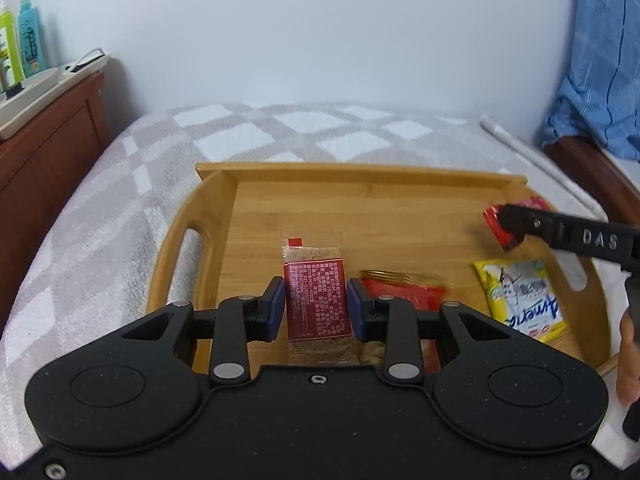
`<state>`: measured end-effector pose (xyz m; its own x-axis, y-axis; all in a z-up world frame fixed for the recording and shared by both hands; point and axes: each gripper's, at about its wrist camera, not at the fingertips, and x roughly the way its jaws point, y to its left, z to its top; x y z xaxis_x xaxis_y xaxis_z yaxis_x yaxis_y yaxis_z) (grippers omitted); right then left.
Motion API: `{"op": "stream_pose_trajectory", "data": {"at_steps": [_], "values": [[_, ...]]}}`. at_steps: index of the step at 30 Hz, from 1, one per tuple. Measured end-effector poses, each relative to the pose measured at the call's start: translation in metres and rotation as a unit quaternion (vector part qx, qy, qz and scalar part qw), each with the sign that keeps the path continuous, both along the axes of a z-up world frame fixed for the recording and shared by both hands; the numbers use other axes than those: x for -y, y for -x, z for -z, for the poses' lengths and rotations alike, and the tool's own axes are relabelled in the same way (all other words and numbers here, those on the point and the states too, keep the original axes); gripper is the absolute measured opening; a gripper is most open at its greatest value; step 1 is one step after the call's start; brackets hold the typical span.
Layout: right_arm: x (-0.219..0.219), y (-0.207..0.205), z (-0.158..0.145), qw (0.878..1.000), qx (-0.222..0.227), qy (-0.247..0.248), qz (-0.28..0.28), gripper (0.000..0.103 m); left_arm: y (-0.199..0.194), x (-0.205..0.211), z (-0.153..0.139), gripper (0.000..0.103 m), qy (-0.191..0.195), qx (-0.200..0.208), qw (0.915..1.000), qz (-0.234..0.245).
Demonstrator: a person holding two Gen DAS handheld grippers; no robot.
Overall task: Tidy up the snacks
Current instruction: 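Lift both snacks onto the tray and open both tools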
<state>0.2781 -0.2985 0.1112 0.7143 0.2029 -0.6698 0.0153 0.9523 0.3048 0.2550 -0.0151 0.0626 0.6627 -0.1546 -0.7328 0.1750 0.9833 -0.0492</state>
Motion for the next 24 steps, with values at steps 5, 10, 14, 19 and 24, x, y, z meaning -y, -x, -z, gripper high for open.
{"op": "stream_pose_trajectory", "data": {"at_steps": [5,10,14,19,24], "values": [[-0.002,-0.008,0.007,1.000,-0.016,0.007,-0.007,0.069,-0.001,0.010,0.006,0.031,-0.006,-0.007,0.9998,0.019],[-0.003,-0.011,0.010,1.000,-0.023,0.010,-0.010,0.069,0.001,0.020,0.013,0.031,-0.011,-0.020,0.9994,0.028],[-0.002,-0.013,0.013,0.999,-0.033,0.009,-0.007,0.070,0.004,0.027,0.015,0.031,-0.006,-0.034,0.9988,0.036],[-0.002,-0.013,0.015,0.999,-0.038,0.009,-0.010,0.070,0.007,0.035,0.015,0.031,-0.008,-0.036,0.9985,0.039],[-0.004,-0.012,0.015,0.999,-0.038,0.016,-0.012,0.071,0.006,0.035,0.014,0.031,-0.009,-0.038,0.9985,0.038]]}}
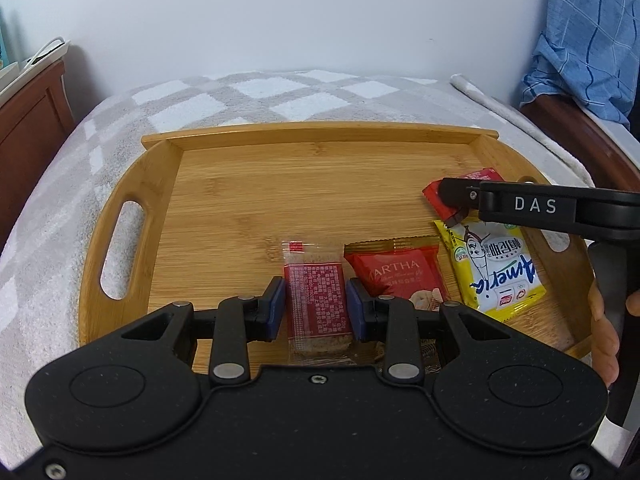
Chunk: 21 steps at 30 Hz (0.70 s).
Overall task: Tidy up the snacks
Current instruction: 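Lift both snacks onto the tray and open both tools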
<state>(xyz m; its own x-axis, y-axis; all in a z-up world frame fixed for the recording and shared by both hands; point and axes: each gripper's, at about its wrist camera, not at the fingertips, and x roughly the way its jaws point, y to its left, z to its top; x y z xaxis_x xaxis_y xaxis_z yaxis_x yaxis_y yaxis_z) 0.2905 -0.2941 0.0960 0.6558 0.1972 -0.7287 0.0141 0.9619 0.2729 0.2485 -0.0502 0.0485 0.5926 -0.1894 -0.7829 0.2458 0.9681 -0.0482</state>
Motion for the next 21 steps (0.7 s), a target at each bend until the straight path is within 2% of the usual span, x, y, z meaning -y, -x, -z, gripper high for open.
{"op": "stream_pose_trajectory", "data": {"at_steps": [6,9,11,15,17,21], "values": [[-0.003,0.000,0.000,1.000,0.001,0.006,-0.003,0.072,0.000,0.000,0.000,0.032,-0.003,0.001,1.0000,0.001],[-0.003,0.001,0.000,1.000,0.006,0.005,-0.001,0.079,0.001,0.000,0.000,0.032,-0.005,0.002,1.0000,0.001],[-0.003,0.002,-0.002,1.000,0.011,0.004,0.000,0.079,0.002,0.000,0.000,0.033,-0.007,0.004,1.0000,0.000],[-0.002,0.006,-0.008,1.000,0.018,-0.007,0.005,0.088,0.003,0.000,-0.001,0.064,-0.022,0.008,0.9996,-0.013],[-0.001,0.010,-0.011,1.000,0.022,-0.011,0.008,0.091,0.005,-0.002,-0.003,0.066,-0.023,0.013,0.9996,-0.015],[0.001,0.021,-0.022,0.999,0.037,-0.008,0.012,0.098,0.011,-0.007,-0.011,0.079,-0.015,0.022,0.9995,-0.018]]}}
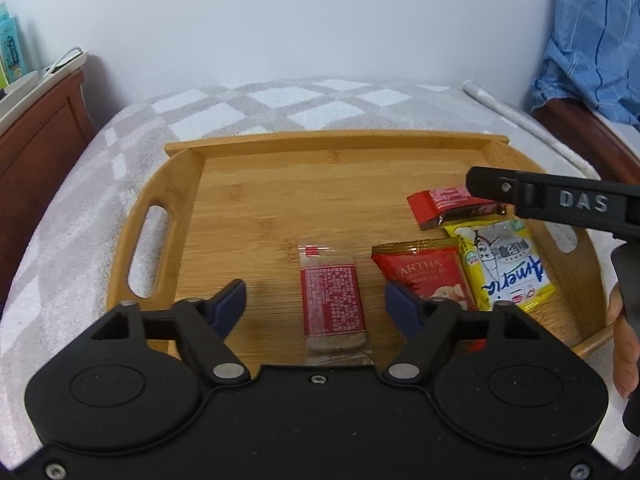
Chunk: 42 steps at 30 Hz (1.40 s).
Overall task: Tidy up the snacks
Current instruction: 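Lift both snacks onto the tray and open both tools, then grasp a second red wafer pack with the left tool while the right tool reaches the pink pack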
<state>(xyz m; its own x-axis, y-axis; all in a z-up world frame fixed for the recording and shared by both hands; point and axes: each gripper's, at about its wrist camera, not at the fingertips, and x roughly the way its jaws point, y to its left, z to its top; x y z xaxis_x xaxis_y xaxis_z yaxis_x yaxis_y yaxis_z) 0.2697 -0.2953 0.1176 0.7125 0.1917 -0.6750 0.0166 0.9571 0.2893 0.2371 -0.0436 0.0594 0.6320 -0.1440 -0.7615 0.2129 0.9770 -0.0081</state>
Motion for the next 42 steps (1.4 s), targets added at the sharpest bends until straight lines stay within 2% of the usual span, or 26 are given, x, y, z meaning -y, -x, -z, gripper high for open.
{"op": "stream_pose_trajectory", "data": {"at_steps": [2,4,7,10,19,25,29,35,39,42], "values": [[0.002,0.009,-0.006,1.000,0.012,0.001,0.002,0.103,0.005,-0.002,-0.004,0.084,0.004,0.004,1.0000,-0.002],[0.005,0.019,-0.011,1.000,0.023,0.003,0.006,0.103,0.011,-0.004,-0.008,0.090,0.002,0.010,0.9999,-0.004],[0.012,0.033,-0.015,0.999,0.031,-0.002,0.019,0.103,0.023,-0.005,-0.013,0.092,-0.008,0.024,0.9997,-0.002],[0.019,0.049,-0.019,0.999,0.034,-0.016,0.035,0.103,0.039,-0.007,-0.016,0.094,-0.002,0.033,0.9994,0.002],[0.016,0.089,-0.025,0.997,0.051,-0.006,0.051,0.103,0.089,-0.013,-0.018,0.095,0.010,0.048,0.9987,0.009],[0.005,0.120,-0.025,0.997,0.059,0.019,0.050,0.103,0.124,-0.018,-0.012,0.095,0.016,0.057,0.9982,0.007],[0.002,0.139,-0.022,0.997,0.054,0.016,0.060,0.103,0.146,-0.023,-0.007,0.095,0.023,0.055,0.9982,0.006],[-0.002,0.165,-0.015,0.995,0.046,0.042,0.082,0.103,0.169,-0.030,0.004,0.095,0.023,0.045,0.9987,0.007],[-0.005,0.176,-0.008,0.995,0.030,0.034,0.086,0.103,0.178,-0.033,0.009,0.095,0.020,0.044,0.9988,0.008],[-0.010,0.180,-0.004,0.995,0.021,0.039,0.084,0.103,0.184,-0.035,0.010,0.091,0.025,0.046,0.9986,0.007]]}}
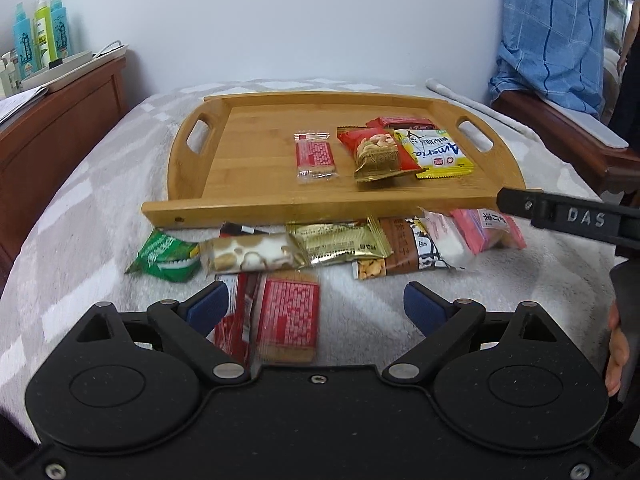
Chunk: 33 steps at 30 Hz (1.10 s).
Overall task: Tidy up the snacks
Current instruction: 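Grasp a second red wafer pack with the left tool while the right tool reaches the pink pack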
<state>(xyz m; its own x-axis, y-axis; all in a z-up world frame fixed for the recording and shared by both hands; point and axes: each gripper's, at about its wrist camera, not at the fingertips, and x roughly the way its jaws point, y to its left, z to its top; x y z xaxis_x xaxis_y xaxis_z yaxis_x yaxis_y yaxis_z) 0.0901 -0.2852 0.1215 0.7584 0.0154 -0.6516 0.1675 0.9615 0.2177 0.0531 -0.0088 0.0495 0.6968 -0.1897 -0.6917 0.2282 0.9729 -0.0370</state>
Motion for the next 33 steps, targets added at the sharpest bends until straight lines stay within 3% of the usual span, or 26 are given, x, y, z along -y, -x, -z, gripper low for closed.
{"op": "stream_pose_trajectory", "data": {"at_steps": [4,7,12,23,30,33], "values": [[-0.006,0.002,0.003,1.000,-0.005,0.005,-0.006,0.103,0.007,-0.001,0.000,0.074,0.017,-0.003,0.9998,0.011],[-0.007,0.001,0.005,1.000,-0.009,0.002,-0.003,0.102,0.009,0.000,0.002,0.066,0.008,-0.001,0.9999,0.013],[0.000,-0.001,0.010,0.999,-0.025,-0.024,0.007,0.088,0.003,-0.002,0.010,0.054,0.008,-0.016,0.9998,0.002],[-0.010,-0.008,0.016,0.999,-0.039,-0.011,-0.011,0.085,-0.009,0.000,0.021,0.057,-0.004,-0.028,0.9995,-0.017],[-0.021,-0.014,0.020,0.999,-0.040,0.011,-0.030,0.085,-0.010,-0.005,0.016,0.031,0.017,-0.030,0.9991,-0.023],[-0.024,-0.014,0.019,0.998,-0.040,0.015,-0.041,0.076,-0.010,-0.006,0.014,0.032,0.024,-0.033,0.9989,-0.022]]}}
